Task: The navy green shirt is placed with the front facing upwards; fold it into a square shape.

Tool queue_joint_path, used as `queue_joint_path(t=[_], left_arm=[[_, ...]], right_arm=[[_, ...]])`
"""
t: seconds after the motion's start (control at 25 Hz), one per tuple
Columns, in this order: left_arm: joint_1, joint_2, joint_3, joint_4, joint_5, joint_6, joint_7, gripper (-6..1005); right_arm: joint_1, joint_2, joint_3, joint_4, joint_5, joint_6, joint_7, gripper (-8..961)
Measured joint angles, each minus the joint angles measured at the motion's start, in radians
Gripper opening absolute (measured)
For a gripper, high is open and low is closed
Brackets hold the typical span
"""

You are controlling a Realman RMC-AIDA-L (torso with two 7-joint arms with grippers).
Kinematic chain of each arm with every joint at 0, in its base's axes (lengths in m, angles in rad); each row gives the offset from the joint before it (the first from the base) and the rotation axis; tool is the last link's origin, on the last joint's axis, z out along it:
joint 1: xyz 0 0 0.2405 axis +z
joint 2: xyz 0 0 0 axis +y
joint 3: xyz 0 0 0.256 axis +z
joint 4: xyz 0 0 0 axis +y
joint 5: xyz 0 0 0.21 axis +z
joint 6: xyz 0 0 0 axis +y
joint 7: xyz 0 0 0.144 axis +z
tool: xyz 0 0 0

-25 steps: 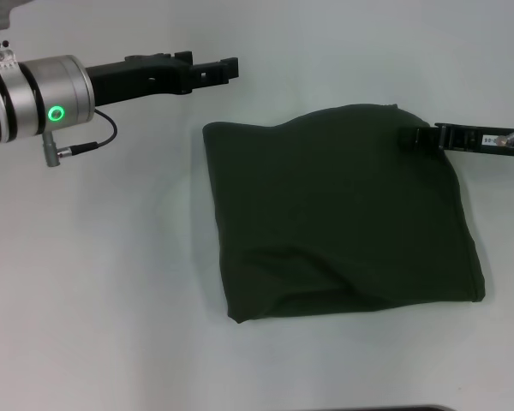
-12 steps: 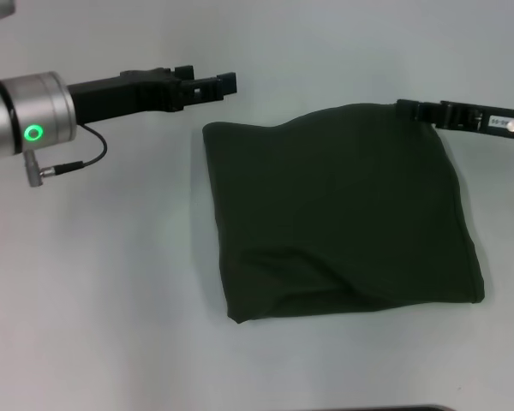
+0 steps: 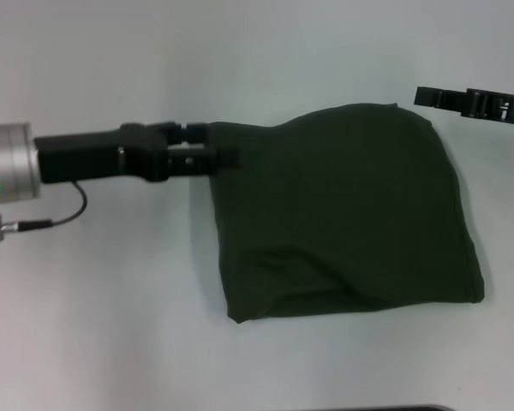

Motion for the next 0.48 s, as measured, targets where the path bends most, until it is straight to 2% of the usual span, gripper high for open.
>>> queue_joint_path(t=[0.2,0.32,0.48], left_arm=[[0.046,0.02,-0.003,-0.002,0.001,0.115,0.044,931],[0.063,0.028,0.004,0.008,0.004,0.141,0.059,931],[0.068,0.026,0.009,0.017,0.059,0.15,0.064,931]], right_arm=[[-0.002,-0.017,-0.01,0.0,-0.02,-0.004,0.048,53],[-0.007,-0.027,-0.01,0.0,-0.024,-0.008,0.065,138],[-0.012,-0.036,-0.007,-0.001,-0.025,-0.015,0.08,265]])
